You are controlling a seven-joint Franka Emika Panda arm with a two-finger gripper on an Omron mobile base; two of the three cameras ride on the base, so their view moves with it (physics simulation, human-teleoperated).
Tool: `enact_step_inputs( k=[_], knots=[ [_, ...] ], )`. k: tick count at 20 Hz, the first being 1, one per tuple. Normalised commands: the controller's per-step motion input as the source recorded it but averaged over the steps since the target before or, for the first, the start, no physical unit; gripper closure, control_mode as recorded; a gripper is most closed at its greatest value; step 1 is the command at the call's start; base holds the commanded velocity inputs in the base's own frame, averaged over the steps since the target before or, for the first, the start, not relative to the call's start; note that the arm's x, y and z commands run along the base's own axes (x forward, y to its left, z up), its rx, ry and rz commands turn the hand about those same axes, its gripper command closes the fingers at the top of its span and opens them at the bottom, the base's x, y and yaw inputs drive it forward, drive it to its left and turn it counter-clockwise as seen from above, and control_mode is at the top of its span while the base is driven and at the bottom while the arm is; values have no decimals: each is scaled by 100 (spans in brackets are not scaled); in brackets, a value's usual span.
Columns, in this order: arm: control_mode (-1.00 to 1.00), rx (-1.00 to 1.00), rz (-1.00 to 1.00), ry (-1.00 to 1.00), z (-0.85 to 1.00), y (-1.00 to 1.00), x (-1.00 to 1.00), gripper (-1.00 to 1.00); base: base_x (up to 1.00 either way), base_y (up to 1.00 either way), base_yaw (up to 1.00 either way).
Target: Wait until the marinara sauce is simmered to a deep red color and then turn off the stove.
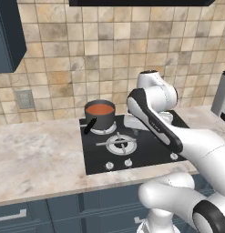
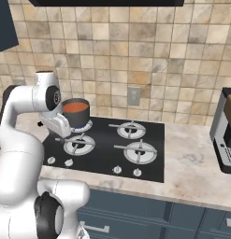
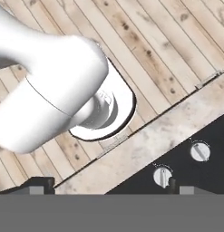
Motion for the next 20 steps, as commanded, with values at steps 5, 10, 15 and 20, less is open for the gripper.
enact_step_inputs(
  k=[5,10,15,20],
  knots=[
    [-100,1,29,3,-28,9,0,-100,0,0,0],
    [-100,-3,1,0,-30,0,0,-100,0,0,0],
    [-100,0,-1,-3,-31,9,5,-100,0,0,0],
    [-100,0,-2,-4,-31,13,3,-100,0,0,0]
  ],
)
